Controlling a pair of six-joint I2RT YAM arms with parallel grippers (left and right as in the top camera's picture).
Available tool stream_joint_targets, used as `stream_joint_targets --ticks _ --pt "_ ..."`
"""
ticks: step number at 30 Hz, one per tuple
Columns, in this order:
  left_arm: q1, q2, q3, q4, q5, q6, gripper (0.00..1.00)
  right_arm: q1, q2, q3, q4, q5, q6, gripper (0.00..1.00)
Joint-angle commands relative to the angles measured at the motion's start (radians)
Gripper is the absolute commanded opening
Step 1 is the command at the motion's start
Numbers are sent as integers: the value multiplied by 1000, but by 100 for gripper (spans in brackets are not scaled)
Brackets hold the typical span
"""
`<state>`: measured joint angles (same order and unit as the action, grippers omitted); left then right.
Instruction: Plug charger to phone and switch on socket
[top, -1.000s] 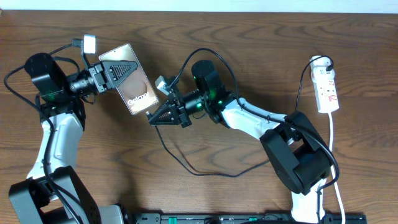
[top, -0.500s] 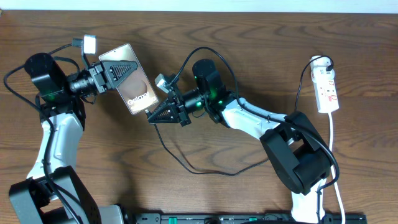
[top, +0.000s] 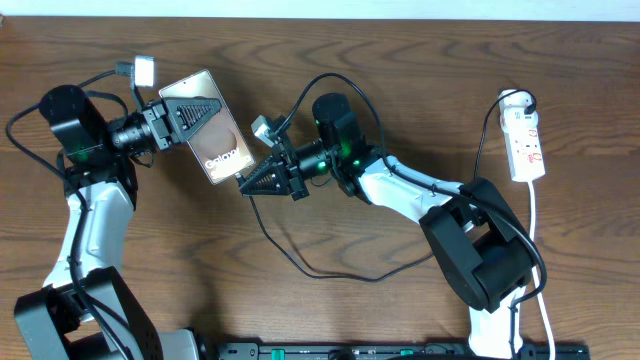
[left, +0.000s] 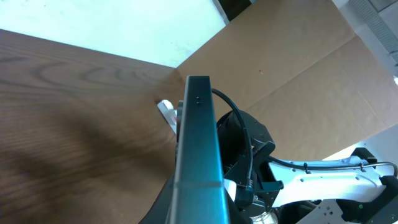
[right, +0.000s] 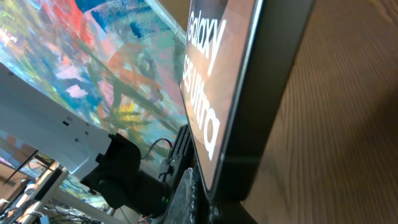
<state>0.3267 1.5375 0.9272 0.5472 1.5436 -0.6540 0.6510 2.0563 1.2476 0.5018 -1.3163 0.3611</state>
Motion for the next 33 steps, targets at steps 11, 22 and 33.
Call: stream_joint_targets --ticks 11,22,33 --pt "-5 -8 -5 8 27 15 7 -2 1 3 4 2 28 1" --pt "-9 -8 -11 8 27 18 7 -2 1 3 4 2 28 1" --pt "-10 -8 -11 8 27 18 7 22 1 3 16 6 35 1"
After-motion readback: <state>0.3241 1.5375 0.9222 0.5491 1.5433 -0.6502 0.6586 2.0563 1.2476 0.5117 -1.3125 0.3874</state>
